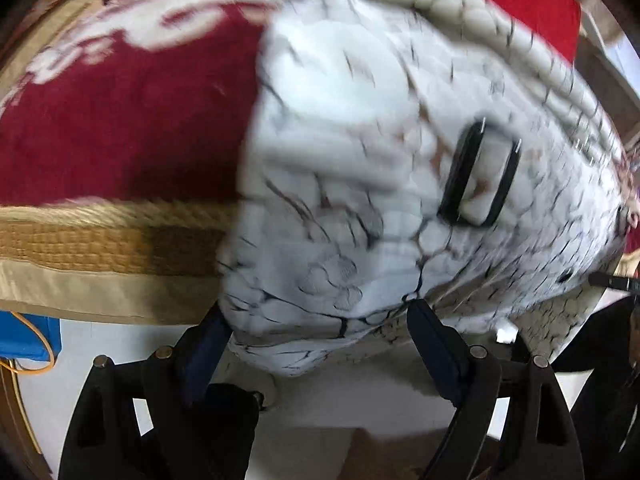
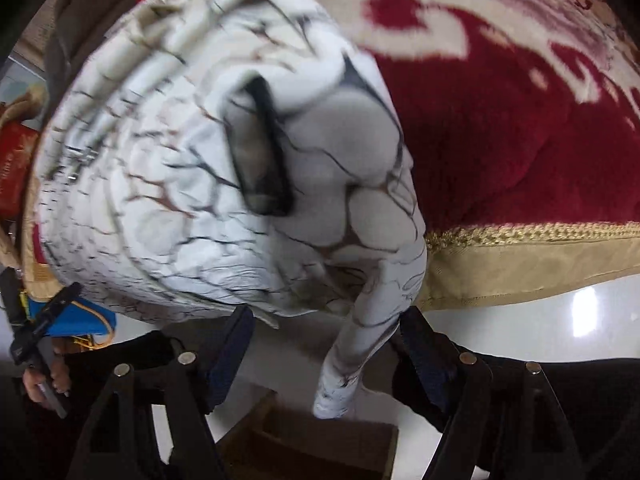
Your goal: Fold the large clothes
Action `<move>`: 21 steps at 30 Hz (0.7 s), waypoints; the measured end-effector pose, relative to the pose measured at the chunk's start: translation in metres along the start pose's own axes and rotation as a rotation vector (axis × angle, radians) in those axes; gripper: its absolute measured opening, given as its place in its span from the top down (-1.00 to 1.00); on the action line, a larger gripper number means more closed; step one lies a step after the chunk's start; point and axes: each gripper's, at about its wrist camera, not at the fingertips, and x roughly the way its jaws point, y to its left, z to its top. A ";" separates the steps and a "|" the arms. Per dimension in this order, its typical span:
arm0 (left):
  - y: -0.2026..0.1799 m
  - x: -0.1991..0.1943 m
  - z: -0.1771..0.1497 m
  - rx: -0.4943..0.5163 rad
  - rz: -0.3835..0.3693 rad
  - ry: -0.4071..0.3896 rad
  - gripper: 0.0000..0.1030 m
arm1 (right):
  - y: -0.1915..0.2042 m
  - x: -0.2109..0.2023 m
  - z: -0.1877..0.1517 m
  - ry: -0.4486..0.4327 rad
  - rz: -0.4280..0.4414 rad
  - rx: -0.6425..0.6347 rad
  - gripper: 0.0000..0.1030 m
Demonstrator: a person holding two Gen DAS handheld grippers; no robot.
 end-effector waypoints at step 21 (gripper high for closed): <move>-0.025 -0.054 -0.009 0.012 -0.376 -0.015 0.88 | 0.010 -0.031 -0.033 0.075 0.321 -0.074 0.81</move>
